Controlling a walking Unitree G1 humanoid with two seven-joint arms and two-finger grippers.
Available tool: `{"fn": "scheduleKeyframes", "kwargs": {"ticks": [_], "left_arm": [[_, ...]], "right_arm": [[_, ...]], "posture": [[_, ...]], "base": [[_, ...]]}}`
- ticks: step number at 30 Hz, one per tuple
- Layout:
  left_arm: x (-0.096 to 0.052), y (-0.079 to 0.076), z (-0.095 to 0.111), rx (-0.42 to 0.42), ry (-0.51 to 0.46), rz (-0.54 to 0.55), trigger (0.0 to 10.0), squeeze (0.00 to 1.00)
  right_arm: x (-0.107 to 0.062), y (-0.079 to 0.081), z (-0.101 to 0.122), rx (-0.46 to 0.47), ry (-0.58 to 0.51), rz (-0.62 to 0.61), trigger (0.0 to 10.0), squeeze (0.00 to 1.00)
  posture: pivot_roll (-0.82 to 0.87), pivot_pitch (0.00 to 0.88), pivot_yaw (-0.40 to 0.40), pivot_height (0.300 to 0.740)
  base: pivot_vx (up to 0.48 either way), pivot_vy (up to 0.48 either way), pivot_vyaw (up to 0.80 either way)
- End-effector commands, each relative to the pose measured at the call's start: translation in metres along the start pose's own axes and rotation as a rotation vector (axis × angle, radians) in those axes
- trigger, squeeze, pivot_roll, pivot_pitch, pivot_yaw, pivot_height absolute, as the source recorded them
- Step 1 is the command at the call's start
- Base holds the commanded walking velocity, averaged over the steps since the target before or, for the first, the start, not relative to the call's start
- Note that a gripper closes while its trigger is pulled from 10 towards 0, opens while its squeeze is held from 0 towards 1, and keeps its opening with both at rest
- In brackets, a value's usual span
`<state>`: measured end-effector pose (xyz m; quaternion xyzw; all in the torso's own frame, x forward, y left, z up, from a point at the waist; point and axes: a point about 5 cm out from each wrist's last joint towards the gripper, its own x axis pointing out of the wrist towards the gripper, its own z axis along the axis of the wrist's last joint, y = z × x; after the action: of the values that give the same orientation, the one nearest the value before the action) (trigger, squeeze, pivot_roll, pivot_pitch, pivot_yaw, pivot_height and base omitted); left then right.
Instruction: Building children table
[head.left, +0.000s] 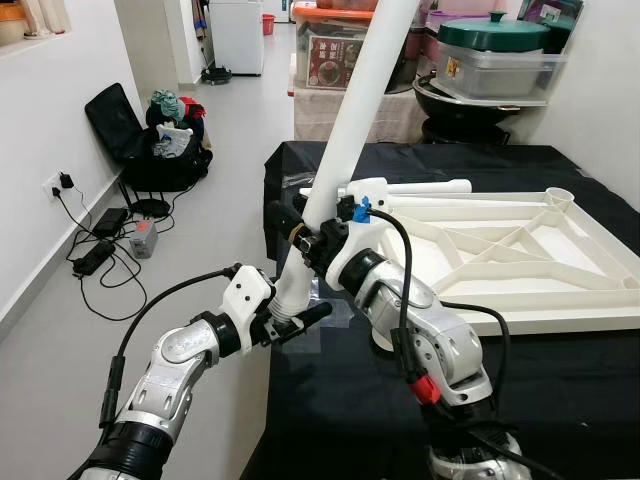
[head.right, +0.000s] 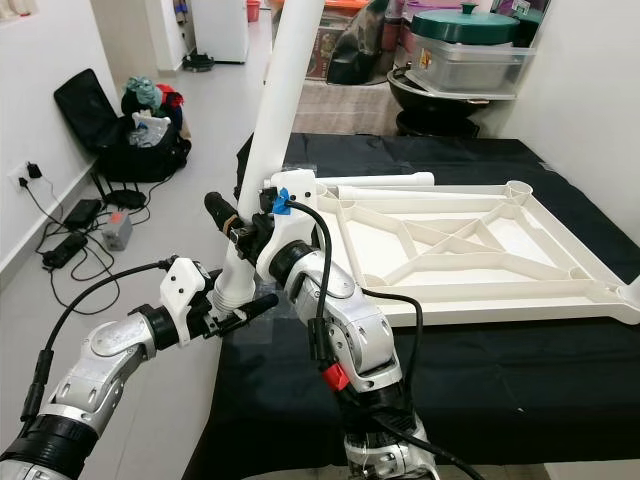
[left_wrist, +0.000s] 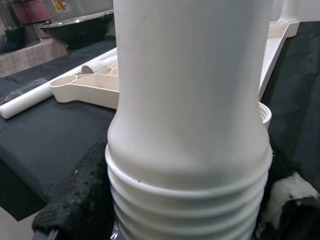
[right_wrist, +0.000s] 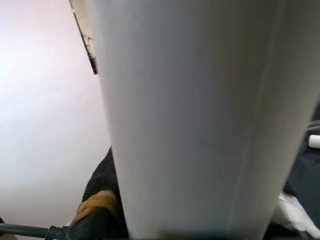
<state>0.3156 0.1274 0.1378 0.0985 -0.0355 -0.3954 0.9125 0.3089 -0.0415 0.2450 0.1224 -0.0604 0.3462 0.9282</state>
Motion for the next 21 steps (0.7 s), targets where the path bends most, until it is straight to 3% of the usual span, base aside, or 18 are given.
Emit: {"fn": "scheduleKeyframes", "kwargs": {"ticks": [1, 13, 14, 15, 19, 21], "left_arm": [[-0.001, 0.005, 0.002, -0.006, -0.022, 0.028, 0.0, 0.00], [-0.001, 0.005, 0.000, 0.005, -0.011, 0.027, 0.0, 0.00], [-0.001, 0.005, 0.000, 0.008, -0.001, 0.026, 3.5, 0.00], [-0.001, 0.004, -0.001, 0.009, 0.004, 0.021, 10.0, 0.00], [-0.001, 0.002, 0.002, 0.031, -0.005, -0.008, 10.0, 0.00], [-0.004, -0.001, 0.010, 0.044, -0.030, -0.074, 10.0, 0.00]], "right_arm": [[-0.001, 0.003, -0.002, 0.008, 0.018, 0.022, 10.0, 0.00], [-0.002, 0.001, -0.004, 0.008, 0.023, 0.012, 10.0, 0.00], [-0.002, 0.001, -0.004, 0.013, 0.019, 0.014, 10.0, 0.38], [-0.003, 0.000, -0.003, 0.028, 0.008, 0.023, 10.0, 1.00], [-0.004, -0.001, -0.001, 0.059, -0.025, 0.047, 10.0, 1.00], [-0.006, -0.008, 0.000, 0.100, -0.056, 0.057, 10.0, 1.00]], "posture": [[0.05, 0.000, -0.059, 0.740], [0.05, 0.000, -0.057, 0.740], [0.05, 0.000, -0.056, 0.740], [0.05, 0.000, -0.056, 0.740], [0.05, 0.000, -0.058, 0.740], [0.05, 0.000, -0.062, 0.740]], "base": [[0.000, 0.000, 0.00], [0.000, 0.000, 0.00], [0.000, 0.000, 0.00], [0.000, 0.000, 0.00], [0.000, 0.000, 0.00], [0.000, 0.000, 0.00]]}}
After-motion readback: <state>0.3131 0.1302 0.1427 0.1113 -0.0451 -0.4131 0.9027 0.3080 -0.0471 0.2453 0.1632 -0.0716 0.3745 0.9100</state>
